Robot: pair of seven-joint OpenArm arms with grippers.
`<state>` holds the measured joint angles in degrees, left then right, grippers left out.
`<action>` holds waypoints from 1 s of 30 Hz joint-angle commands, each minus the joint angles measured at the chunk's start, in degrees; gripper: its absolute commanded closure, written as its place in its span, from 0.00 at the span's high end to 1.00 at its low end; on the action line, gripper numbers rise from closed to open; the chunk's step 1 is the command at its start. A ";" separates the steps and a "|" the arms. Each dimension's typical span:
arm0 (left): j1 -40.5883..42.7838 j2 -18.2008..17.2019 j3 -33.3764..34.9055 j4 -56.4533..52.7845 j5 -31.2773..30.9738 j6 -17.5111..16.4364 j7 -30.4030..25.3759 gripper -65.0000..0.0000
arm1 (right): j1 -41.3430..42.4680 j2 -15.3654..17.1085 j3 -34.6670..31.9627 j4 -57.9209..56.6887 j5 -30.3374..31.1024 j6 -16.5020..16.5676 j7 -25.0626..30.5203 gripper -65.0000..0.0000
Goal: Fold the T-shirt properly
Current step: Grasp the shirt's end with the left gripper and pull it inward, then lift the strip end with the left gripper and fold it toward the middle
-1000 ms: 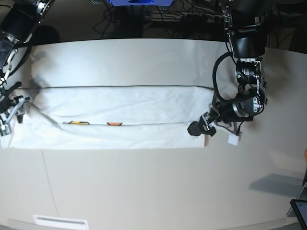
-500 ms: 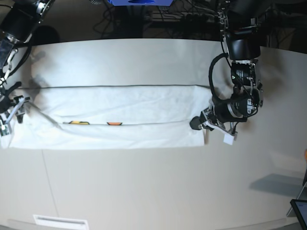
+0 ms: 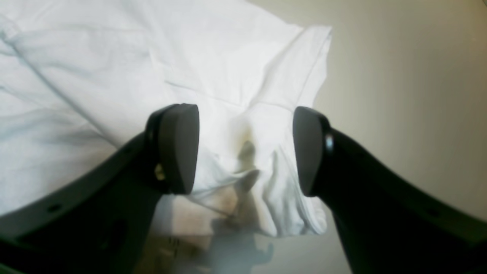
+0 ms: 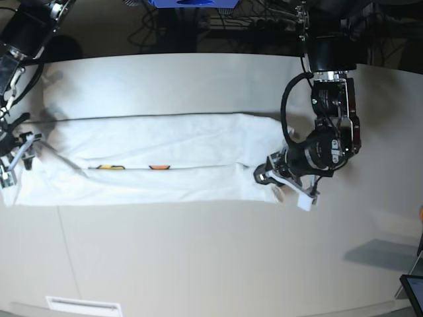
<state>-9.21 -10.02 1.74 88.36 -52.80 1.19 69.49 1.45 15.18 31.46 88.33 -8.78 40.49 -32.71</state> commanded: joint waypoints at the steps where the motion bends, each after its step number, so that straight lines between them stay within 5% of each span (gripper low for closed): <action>1: -1.29 -0.13 1.47 1.97 -1.31 -0.27 -0.18 0.00 | 1.05 1.04 0.05 0.85 0.73 -0.49 1.19 0.57; 8: -2.17 4.00 9.03 2.94 -0.70 -0.27 -0.35 0.00 | 1.14 1.04 0.05 0.85 0.73 -0.49 1.19 0.57; 21: -3.40 18.07 16.77 3.03 14.95 -0.27 -0.35 0.00 | 0.88 1.04 0.05 0.76 0.73 -0.49 1.19 0.57; 30: -5.34 19.02 16.77 -4.88 17.50 -0.27 -7.03 0.00 | 0.79 1.04 0.05 0.76 0.73 -0.49 1.19 0.57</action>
<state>-13.30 8.25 18.41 82.50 -34.44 1.32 63.44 1.41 15.14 31.35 88.29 -8.73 40.49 -32.69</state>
